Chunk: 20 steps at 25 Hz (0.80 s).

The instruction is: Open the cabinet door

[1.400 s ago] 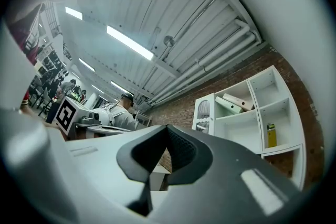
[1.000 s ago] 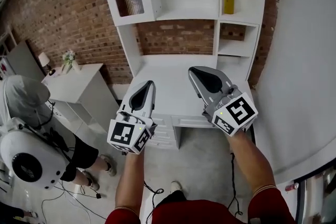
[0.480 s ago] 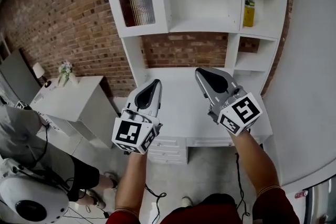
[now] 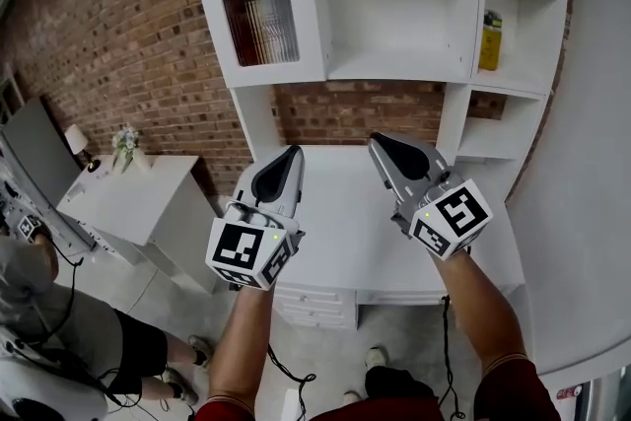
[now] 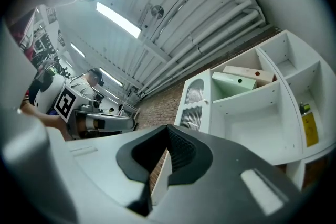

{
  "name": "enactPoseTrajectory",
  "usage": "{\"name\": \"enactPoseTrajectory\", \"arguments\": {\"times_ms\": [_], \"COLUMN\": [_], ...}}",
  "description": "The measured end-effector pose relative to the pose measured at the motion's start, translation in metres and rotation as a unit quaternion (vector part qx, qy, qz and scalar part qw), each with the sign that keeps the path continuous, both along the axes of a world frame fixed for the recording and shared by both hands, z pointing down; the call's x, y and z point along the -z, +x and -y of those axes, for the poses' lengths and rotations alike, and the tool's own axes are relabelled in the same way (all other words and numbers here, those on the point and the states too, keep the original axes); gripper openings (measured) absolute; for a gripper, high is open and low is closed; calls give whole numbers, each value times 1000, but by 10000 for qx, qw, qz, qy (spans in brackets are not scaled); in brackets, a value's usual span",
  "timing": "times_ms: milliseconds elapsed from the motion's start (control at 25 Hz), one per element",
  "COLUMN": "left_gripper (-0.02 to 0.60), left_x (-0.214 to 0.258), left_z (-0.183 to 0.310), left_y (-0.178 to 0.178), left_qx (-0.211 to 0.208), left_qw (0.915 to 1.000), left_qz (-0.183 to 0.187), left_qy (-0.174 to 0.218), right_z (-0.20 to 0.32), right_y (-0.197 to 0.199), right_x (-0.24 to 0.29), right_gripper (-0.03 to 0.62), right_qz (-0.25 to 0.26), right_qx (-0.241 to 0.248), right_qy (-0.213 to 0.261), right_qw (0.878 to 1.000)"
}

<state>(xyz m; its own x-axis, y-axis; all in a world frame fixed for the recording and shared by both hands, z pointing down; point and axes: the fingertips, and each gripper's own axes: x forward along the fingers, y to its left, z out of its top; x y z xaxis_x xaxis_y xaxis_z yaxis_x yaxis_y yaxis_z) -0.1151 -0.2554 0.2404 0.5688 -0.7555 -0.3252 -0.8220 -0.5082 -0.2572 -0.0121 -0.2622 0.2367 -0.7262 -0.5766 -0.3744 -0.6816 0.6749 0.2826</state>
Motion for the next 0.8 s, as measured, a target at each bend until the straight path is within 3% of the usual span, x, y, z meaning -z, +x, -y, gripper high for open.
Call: {"name": "enactPoseTrajectory", "arguments": {"times_ms": [560, 800], "left_gripper": [3, 2], "left_x": [67, 105], "left_z": [134, 183], "left_y": [26, 29], "left_qx": [504, 668], "left_qw": [9982, 9971], "left_qz": [21, -69], "left_qy": [339, 351], "right_z": [125, 170], "right_y": [30, 37], "right_x": [41, 68], "right_gripper": [12, 12], "right_qz": [-108, -2], "right_qx": [470, 673], "right_qy": [402, 359], "right_qw": [9980, 9971]}}
